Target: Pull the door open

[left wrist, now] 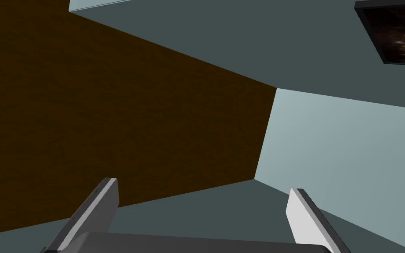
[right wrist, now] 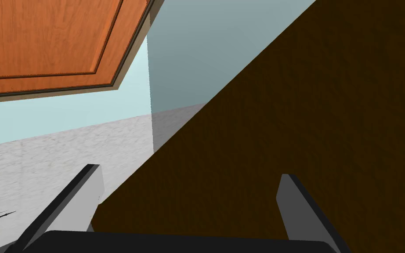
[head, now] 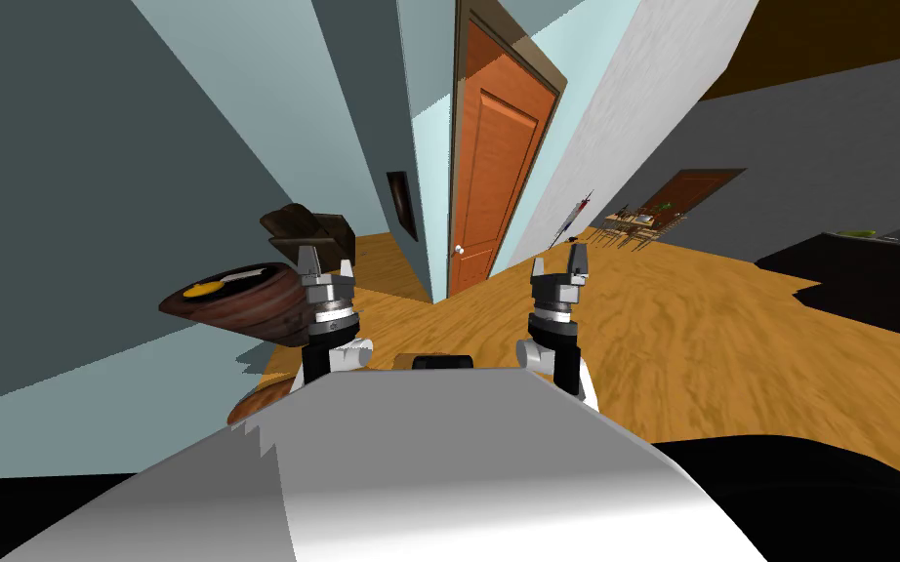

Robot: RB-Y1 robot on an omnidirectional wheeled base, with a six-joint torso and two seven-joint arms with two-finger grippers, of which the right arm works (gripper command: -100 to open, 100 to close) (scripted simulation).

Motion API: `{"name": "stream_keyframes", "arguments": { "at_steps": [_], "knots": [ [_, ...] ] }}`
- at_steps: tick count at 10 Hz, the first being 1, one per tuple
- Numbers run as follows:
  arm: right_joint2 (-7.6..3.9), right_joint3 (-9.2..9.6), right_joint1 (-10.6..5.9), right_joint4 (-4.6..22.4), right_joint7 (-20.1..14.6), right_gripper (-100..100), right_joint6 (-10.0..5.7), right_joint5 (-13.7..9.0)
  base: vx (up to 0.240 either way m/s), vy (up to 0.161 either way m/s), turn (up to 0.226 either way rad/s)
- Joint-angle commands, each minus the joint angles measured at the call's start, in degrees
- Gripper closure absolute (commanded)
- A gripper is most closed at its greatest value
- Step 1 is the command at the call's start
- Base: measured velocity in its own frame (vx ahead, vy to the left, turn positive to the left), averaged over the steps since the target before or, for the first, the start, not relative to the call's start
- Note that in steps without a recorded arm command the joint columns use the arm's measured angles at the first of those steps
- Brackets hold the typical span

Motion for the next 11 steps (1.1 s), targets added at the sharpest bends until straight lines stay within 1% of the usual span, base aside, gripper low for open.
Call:
{"name": "stream_keyframes", "arguments": {
  "at_steps": [1,3,4,6,7,11],
  "knots": [
    [-0.34,-0.08,-0.44,1.7,1.3,-100,-0.52,0.5,0.059,0.000,0.047],
    [-0.84,-0.21,-1.18,4.5,3.4,-100,-1.42,1.2,0.136,-0.018,0.059],
    [-1.15,-0.30,-1.69,6.4,4.9,-100,-2.04,1.8,0.169,-0.021,0.061],
    [-1.47,-0.39,-2.22,8.5,6.4,-100,-2.68,2.3,0.124,-0.039,0.048],
    [-1.81,-0.50,-2.85,10.8,8.2,-100,-3.43,3.0,0.121,-0.017,0.073],
    [-2.52,-0.74,-4.23,16.1,12.2,-100,-5.10,4.5,0.110,-0.030,0.054]
  ]
}}
